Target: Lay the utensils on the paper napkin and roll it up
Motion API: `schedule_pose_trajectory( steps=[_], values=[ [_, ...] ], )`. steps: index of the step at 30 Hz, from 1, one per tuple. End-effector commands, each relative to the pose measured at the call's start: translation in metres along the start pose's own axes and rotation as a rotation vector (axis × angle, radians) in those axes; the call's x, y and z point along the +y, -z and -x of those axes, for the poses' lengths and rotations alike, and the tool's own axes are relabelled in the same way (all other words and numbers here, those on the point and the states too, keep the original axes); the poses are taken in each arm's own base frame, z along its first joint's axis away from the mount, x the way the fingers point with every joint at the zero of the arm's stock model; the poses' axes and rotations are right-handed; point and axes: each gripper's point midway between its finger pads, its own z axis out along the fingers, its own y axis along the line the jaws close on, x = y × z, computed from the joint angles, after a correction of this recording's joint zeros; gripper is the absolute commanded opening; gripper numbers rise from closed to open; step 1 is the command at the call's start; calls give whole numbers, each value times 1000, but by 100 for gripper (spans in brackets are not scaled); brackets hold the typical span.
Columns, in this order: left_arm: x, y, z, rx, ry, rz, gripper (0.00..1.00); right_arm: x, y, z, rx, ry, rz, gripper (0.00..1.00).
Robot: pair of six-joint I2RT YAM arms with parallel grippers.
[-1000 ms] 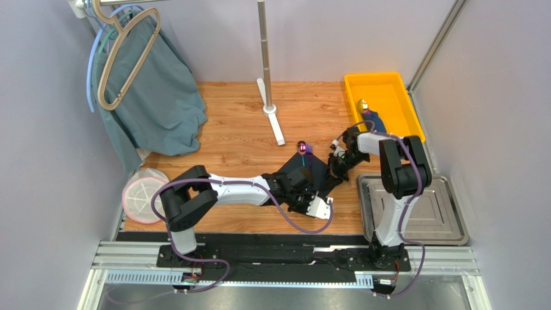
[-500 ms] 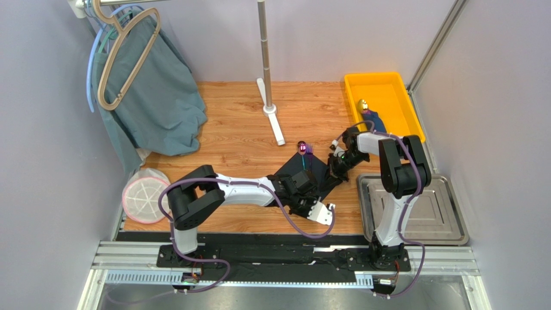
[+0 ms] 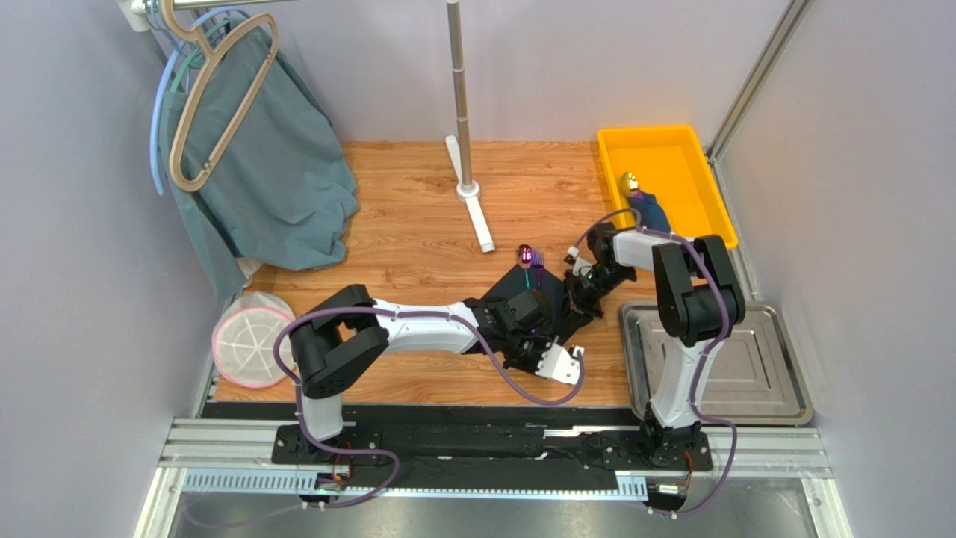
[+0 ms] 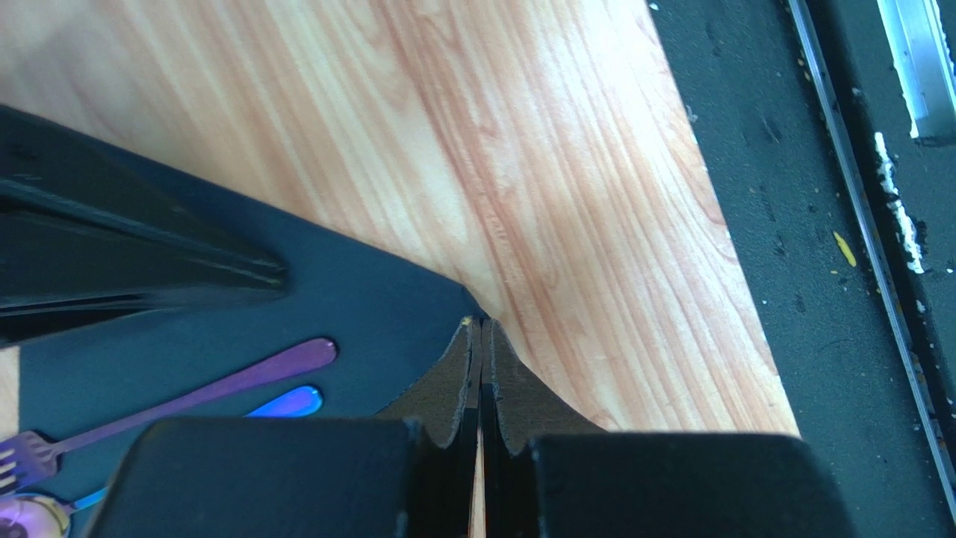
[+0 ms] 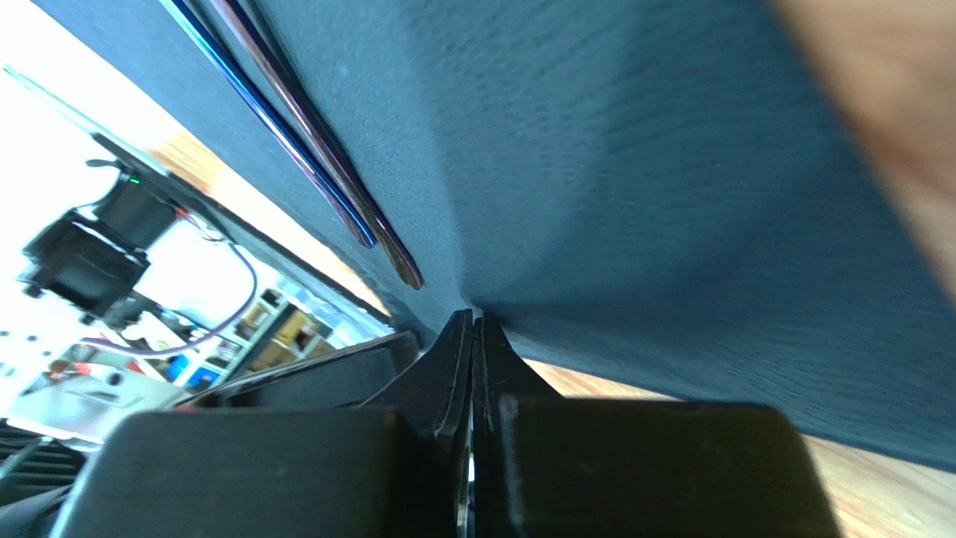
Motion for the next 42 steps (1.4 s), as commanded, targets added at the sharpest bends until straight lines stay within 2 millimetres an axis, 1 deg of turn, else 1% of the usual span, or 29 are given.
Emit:
schedule_pose_trajectory(
  steps=[1, 6, 10, 12, 13, 15, 16, 18, 19, 21, 23, 26, 28, 31, 34, 36, 42],
  values=[
    [15, 10, 19, -67, 46, 2, 0, -7, 0, -5, 19, 40, -47, 0],
    [26, 21, 27, -102, 88, 24, 0, -17, -6, -4, 35, 40, -80, 0],
    [51, 34, 28, -130, 144, 70, 0, -18, -7, -3, 38, 37, -82, 0],
    [59, 35, 22, -128, 179, 75, 0, -16, -6, -2, 36, 39, -82, 0],
    [64, 37, 23, -130, 189, 83, 0, -16, -6, -1, 35, 38, -80, 0],
    [71, 37, 16, -123, 216, 93, 0, -15, -6, 0, 36, 40, -79, 0],
    [77, 38, 17, -130, 219, 109, 0, -15, -5, 1, 35, 39, -78, 0],
    [82, 38, 12, -128, 245, 115, 0, -14, -5, 1, 35, 41, -77, 0],
    [86, 38, 13, -130, 248, 120, 0, -14, -5, 2, 33, 45, -76, 0],
    [89, 36, 8, -122, 262, 122, 0, -12, -4, 3, 33, 43, -75, 0],
    [89, 33, 5, -115, 264, 118, 0, -7, 1, 8, 20, 56, -67, 0],
    [89, 30, -2, -103, 272, 119, 0, 2, 11, 16, -9, 85, -61, 0],
    [91, 29, -5, -100, 279, 124, 0, 9, 19, 17, -28, 98, -52, 0],
    [94, 28, -10, -95, 297, 134, 0, 18, 27, 15, -49, 105, -32, 0],
    [99, 29, -11, -99, 307, 149, 0, 23, 31, 11, -55, 102, -12, 1],
    [102, 28, -12, -97, 318, 154, 0, 24, 31, 8, -51, 90, -3, 2],
    [111, 25, -23, -67, 341, 179, 0, 25, 34, 8, -57, 81, 16, 2]
  ],
)
